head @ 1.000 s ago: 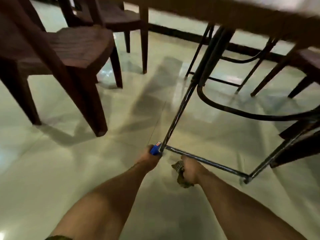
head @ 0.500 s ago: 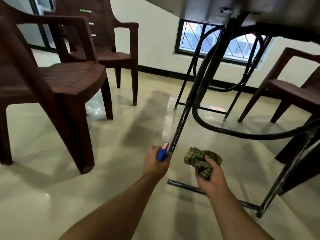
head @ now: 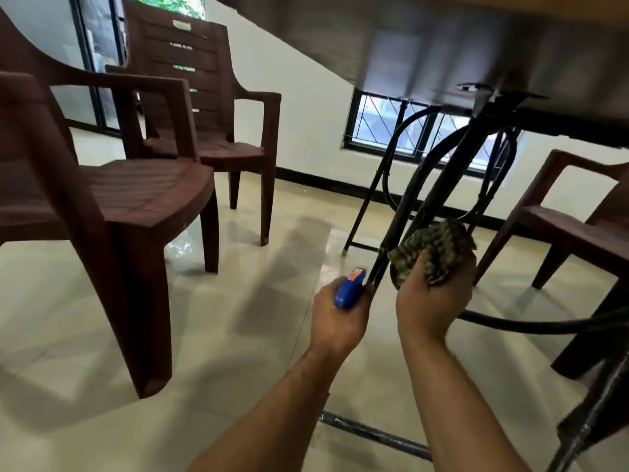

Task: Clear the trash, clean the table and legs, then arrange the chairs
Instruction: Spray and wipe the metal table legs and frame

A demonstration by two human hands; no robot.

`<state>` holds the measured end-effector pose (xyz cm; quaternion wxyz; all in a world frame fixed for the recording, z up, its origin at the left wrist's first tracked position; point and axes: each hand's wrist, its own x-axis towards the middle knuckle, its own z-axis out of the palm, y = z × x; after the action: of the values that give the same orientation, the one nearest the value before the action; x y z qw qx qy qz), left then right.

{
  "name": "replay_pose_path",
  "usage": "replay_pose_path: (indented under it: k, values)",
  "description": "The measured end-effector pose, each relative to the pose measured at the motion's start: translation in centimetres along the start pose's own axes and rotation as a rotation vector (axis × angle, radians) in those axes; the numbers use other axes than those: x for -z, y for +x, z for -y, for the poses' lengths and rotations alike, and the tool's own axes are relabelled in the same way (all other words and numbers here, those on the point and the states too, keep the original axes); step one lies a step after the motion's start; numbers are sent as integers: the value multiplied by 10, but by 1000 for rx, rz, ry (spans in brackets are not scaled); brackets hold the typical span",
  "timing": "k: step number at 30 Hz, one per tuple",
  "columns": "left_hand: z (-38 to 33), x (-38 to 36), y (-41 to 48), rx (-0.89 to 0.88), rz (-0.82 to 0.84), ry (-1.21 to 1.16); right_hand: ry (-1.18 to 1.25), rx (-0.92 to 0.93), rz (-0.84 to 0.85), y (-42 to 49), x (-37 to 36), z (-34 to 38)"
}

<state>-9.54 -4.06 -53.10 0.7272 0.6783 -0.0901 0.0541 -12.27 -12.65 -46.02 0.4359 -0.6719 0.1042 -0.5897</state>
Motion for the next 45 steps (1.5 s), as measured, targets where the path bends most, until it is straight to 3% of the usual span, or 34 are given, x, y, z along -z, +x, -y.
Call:
replay_pose_path:
  k: [3,5,8,13,21,25,28,31,34,36,38,40,43,45]
  values:
    - [-1,-5,1,20,20,-34,-169,576,116,14,1,4]
    - [0,-7,2,2,13,-6,-466,821,251,24,-2,5]
    - [-2,-5,4,-12,-13,-59,-933,953,444,32,-5,-2]
    - [-17,-4,-5,-110,13,-125,-1189,1097,585,55,12,5]
    - [-30,0,-6,-211,-38,-171,-1283,1279,740,59,29,-4]
    - [-10,7,-4,-94,-68,-141,-1323,1184,616,71,20,12]
    - [6,12,-13,-17,-82,-111,-1484,1263,794,39,9,-6]
    - [6,16,-18,-8,-93,-108,-1485,1144,959,24,4,-19]
    - [1,16,-18,-14,-90,-81,-1470,1145,821,34,-4,-9]
    - [-1,14,-17,-31,-90,-78,-1559,1054,720,31,-14,1]
    - [-2,14,-19,-50,-83,-106,-1579,894,740,14,-30,7]
    - [-2,17,-20,-48,-98,-142,-1559,828,885,1,-40,1]
    - [1,26,-18,-1,-148,-133,-1614,1078,974,17,-37,-3]
    - [-2,27,-17,11,-166,-142,-1728,1143,804,36,-36,12]
